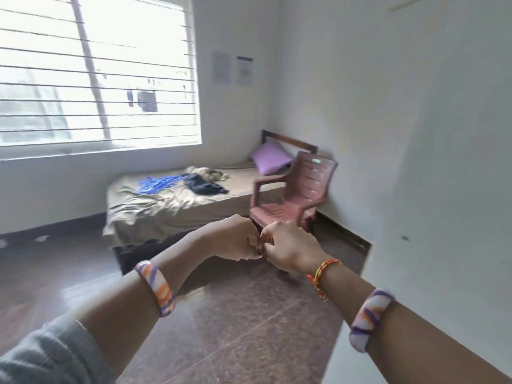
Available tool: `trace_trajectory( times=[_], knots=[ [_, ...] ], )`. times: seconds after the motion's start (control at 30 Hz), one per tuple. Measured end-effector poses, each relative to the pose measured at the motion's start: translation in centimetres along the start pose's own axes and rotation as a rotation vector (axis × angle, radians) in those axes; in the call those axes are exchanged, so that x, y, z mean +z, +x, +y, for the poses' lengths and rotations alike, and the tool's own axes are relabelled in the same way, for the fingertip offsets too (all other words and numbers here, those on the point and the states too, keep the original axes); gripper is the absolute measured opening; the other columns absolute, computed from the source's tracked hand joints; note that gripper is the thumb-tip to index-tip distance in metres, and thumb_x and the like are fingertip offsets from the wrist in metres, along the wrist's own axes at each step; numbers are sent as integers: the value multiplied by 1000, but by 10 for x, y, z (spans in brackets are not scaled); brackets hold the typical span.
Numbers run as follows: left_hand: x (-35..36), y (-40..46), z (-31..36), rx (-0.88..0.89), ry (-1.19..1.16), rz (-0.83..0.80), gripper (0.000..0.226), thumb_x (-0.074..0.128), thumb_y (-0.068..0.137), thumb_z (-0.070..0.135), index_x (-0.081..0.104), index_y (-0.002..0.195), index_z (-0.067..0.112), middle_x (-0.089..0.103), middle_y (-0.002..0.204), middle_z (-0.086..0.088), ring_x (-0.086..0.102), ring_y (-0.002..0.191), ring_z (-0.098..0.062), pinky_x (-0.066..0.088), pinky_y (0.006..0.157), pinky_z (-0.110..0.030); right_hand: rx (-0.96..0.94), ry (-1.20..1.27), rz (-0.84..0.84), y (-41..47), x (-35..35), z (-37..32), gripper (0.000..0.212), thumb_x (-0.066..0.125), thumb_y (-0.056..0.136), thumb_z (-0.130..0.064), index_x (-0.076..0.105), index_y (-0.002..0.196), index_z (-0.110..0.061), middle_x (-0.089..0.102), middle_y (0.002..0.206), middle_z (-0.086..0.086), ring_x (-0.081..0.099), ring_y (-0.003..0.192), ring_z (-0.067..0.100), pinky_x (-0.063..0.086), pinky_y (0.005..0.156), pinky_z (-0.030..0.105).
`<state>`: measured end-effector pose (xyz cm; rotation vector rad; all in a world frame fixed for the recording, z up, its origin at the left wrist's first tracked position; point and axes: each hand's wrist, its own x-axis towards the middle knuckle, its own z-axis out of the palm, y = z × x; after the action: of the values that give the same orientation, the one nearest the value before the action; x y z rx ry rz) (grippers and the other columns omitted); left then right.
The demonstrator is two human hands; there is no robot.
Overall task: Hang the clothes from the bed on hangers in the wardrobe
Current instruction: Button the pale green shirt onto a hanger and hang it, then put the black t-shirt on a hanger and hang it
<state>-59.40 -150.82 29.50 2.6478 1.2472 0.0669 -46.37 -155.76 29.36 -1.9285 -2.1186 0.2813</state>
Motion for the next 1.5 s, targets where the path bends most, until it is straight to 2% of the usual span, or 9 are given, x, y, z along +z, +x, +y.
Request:
trace_trajectory(
  times=[0.17,0.4,0.57,0.63,0.73,0.93,1.1,1.3,1.5],
  knots=[
    [34,-25,-121,-248,-95,129,13,65,80,30,68,73,20,69,69,2,62,60,-12,56,70,-31,-211,44,-138,74,83,-50,19,53,89,-24,69,100,-26,69,103,1,61,102,21,45,81,29],
    [117,-24,-281,-388,-1,204,12,65,78,34,72,83,27,68,87,4,63,88,-20,52,74,-31,-361,24,-189,199,229,-113,22,53,86,-22,69,100,-29,66,110,1,59,107,24,44,84,29],
    [110,8,-356,-440,-35,158,12,65,79,31,71,76,20,68,77,-2,65,79,-22,51,80,-27,-390,-51,-208,269,264,-143,24,53,88,-24,66,108,-24,61,116,7,58,108,30,44,84,32],
    [106,27,-377,-451,-84,138,14,63,82,24,71,74,15,66,64,0,62,63,-17,47,67,-18,-389,-65,-202,300,267,-143,24,53,88,-25,67,107,-26,62,114,6,59,106,29,44,81,31],
    [108,67,-413,-442,-133,120,18,60,82,18,66,65,18,53,42,10,55,50,-10,49,59,-18,-383,-74,-199,352,275,-139,25,52,87,-22,69,103,-30,65,112,3,61,103,28,47,83,32],
    [112,181,-515,-435,-189,64,14,58,82,18,68,72,14,67,63,0,61,53,-9,50,58,-16,-375,-133,-181,493,310,-111,25,51,87,-22,69,103,-27,65,114,3,61,104,27,48,87,34],
    [103,286,-616,-467,-184,64,23,59,77,22,56,54,21,63,59,-3,61,59,-23,57,66,-38,-339,-119,-243,626,330,-88,24,49,87,-20,68,100,-25,64,114,4,60,104,28,48,88,36],
    [83,375,-719,-500,-143,67,31,62,81,22,47,55,15,47,56,3,41,57,-12,33,52,-23,-340,-121,-318,760,340,-75,24,49,87,-20,68,100,-25,64,114,2,59,105,27,46,88,35],
    [74,492,-834,-478,-235,9,28,62,82,15,49,57,19,46,52,8,41,41,1,31,46,-12,-333,-37,-348,915,370,-54,22,54,87,-21,70,102,-22,66,111,3,59,106,22,45,84,27]
  ],
)
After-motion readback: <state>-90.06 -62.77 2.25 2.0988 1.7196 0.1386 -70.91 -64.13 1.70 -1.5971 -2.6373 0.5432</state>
